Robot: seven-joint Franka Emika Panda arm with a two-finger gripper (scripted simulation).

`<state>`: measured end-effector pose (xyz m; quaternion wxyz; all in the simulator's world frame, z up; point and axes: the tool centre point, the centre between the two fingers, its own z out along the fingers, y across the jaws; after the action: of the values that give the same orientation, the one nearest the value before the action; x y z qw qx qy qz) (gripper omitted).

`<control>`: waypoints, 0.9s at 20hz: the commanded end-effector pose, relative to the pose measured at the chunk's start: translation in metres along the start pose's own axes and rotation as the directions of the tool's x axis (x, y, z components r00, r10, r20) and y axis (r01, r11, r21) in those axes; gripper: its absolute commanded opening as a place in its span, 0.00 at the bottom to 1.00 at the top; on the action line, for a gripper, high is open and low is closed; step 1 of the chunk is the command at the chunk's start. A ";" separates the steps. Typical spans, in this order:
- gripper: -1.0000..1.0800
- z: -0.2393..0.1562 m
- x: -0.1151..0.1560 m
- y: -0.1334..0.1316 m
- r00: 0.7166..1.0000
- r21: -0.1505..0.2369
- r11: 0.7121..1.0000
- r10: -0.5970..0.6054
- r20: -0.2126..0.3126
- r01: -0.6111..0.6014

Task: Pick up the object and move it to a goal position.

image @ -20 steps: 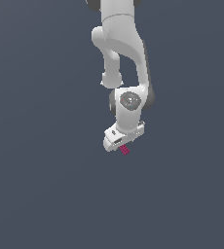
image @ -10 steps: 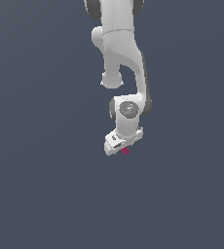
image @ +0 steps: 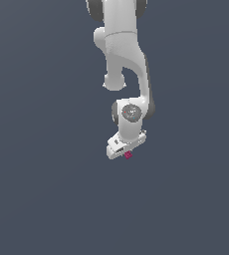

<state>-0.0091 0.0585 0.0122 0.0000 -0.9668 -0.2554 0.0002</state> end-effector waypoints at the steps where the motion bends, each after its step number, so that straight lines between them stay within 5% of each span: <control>1: 0.00 0.000 0.000 0.000 1.000 0.000 1.000 0.000 0.000 0.000; 9: 0.00 -0.016 0.013 0.004 0.999 -0.009 1.000 -0.023 -0.034 0.022; 18: 0.00 -0.100 0.072 0.016 0.972 -0.062 0.990 -0.138 -0.192 0.128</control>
<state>0.0505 0.0762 0.0934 0.0018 -0.9478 -0.3077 -0.0831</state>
